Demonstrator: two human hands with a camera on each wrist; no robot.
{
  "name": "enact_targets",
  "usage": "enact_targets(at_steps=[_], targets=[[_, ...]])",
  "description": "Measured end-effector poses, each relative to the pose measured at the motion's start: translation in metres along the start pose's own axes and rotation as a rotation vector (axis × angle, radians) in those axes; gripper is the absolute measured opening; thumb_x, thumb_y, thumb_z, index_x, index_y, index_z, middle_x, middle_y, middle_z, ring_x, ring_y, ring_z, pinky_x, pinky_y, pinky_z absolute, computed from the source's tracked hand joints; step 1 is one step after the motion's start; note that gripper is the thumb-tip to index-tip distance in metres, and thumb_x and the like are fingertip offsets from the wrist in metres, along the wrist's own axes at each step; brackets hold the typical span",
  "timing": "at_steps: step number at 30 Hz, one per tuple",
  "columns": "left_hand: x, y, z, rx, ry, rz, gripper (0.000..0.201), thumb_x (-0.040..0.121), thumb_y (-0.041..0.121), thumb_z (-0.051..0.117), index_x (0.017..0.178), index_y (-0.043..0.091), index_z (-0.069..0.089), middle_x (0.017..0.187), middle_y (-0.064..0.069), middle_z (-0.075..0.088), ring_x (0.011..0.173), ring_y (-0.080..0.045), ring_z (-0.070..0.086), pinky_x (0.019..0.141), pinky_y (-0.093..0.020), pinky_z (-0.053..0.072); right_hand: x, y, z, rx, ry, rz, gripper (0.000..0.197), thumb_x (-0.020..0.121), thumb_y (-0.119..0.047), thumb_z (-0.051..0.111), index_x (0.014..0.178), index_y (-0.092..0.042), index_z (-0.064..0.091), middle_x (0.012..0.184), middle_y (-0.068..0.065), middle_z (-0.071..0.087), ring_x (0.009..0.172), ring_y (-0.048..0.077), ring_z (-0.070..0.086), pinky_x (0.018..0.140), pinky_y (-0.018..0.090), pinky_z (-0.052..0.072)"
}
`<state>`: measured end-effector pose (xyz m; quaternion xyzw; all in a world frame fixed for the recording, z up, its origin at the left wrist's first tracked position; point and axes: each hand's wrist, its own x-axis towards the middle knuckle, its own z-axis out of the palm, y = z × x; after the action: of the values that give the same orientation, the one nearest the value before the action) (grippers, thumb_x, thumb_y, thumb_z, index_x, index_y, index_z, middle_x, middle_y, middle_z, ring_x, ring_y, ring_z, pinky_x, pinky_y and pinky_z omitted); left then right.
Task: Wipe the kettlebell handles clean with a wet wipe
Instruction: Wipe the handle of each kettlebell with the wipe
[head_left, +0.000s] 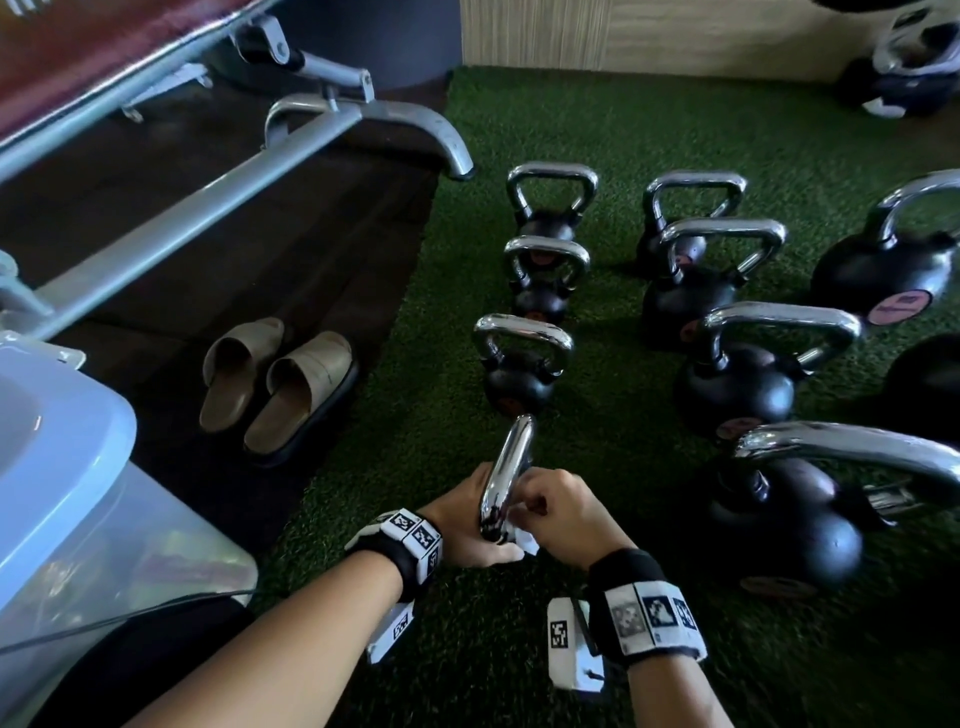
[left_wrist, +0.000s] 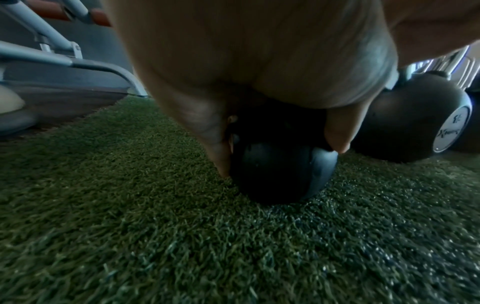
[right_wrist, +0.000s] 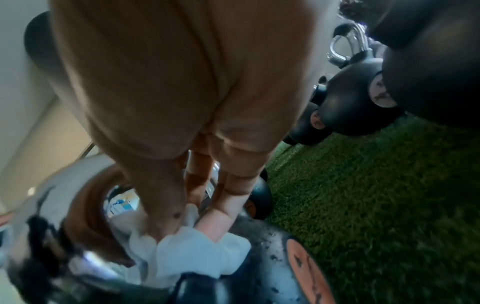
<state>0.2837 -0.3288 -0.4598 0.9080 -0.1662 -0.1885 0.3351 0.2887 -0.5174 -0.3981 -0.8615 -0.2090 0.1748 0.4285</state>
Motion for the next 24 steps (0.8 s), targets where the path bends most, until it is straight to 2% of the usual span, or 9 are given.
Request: enact_targets(at_steps=[3,5,9,13,16,17,19,21,24], targets=[[-0.005,0.004,0.0,-0.057,0.056,0.091,0.093,0.075,0.046,0.081,0.151,0.041,0.027,0.156,-0.005,0.035,0.149,-0.02,0.033,0.122,-0.044,0.032,-0.003,0.004,0.0,0.148,-0.091,-0.002,0.02,0.084,-0.004,0.072,0.09,-0.02,0.081,0.102,-0.009,0.074,0.091,0.006,0.072,0.083,0.028,0.058],[-0.01,0.006,-0.001,-0.083,0.074,0.132,0.1,0.076,0.036,0.084,0.146,0.053,0.014,0.156,-0.01,0.036,0.148,-0.025,0.036,0.12,-0.048,0.035,-0.002,0.006,0.002,0.169,-0.116,0.009,0.022,0.084,-0.007,0.072,0.092,-0.025,0.081,0.103,-0.008,0.075,0.093,0.008,0.073,0.086,0.031,0.059],[-0.013,0.011,-0.003,-0.129,0.072,0.127,0.103,0.077,0.024,0.085,0.138,0.064,0.012,0.151,-0.014,0.042,0.139,-0.032,0.047,0.115,-0.046,0.043,0.003,0.012,0.005,0.157,-0.137,0.021,0.018,0.084,-0.012,0.07,0.095,-0.023,0.081,0.101,-0.005,0.078,0.094,0.011,0.074,0.088,0.038,0.06],[-0.009,-0.001,0.005,0.05,0.018,0.081,0.09,0.076,0.05,0.077,0.152,0.037,0.03,0.153,-0.006,0.032,0.146,-0.023,0.036,0.123,-0.033,0.03,-0.005,0.018,0.014,0.563,-0.125,0.1,0.015,0.092,-0.002,0.072,0.098,-0.012,0.081,0.098,0.011,0.08,0.086,0.018,0.073,0.079,0.03,0.058],[-0.008,-0.002,0.007,0.035,-0.003,0.057,0.065,0.074,0.044,0.079,0.133,0.03,0.055,0.134,0.0,0.043,0.135,-0.015,0.047,0.121,-0.03,0.033,-0.009,0.014,0.021,0.948,-0.025,0.184,0.012,0.085,0.002,0.073,0.094,-0.002,0.079,0.091,0.02,0.076,0.075,0.021,0.073,0.068,0.028,0.06],[-0.008,0.0,0.006,-0.008,0.039,0.06,0.065,0.073,0.039,0.081,0.131,0.03,0.054,0.134,-0.004,0.045,0.135,-0.014,0.047,0.121,-0.032,0.034,-0.008,0.012,0.022,1.079,0.027,0.214,0.015,0.081,0.0,0.072,0.096,0.0,0.077,0.09,0.021,0.076,0.072,0.022,0.074,0.065,0.029,0.061],[-0.013,0.007,0.003,-0.03,0.092,0.104,0.091,0.074,0.026,0.086,0.151,0.016,0.038,0.149,-0.012,0.037,0.143,-0.02,0.039,0.122,-0.035,0.033,-0.003,0.009,0.021,1.283,0.135,0.245,0.024,0.077,0.002,0.07,0.101,0.005,0.072,0.089,0.022,0.076,0.07,0.025,0.075,0.064,0.031,0.063],[-0.016,0.013,-0.001,-0.028,0.115,0.143,0.102,0.076,0.019,0.087,0.157,0.008,0.026,0.157,-0.011,0.03,0.148,-0.025,0.033,0.123,-0.038,0.031,-0.001,0.006,0.018,1.321,0.163,0.249,0.025,0.075,0.007,0.069,0.1,0.006,0.069,0.088,0.021,0.077,0.071,0.025,0.076,0.064,0.031,0.063],[-0.017,0.016,-0.002,0.034,0.106,0.176,0.083,0.076,0.018,0.086,0.145,0.011,0.04,0.149,-0.004,0.032,0.141,-0.022,0.034,0.121,-0.036,0.033,-0.004,0.004,0.018,1.166,0.112,0.263,0.027,0.071,0.012,0.074,0.094,0.002,0.065,0.088,0.021,0.077,0.07,0.026,0.076,0.064,0.034,0.064]])
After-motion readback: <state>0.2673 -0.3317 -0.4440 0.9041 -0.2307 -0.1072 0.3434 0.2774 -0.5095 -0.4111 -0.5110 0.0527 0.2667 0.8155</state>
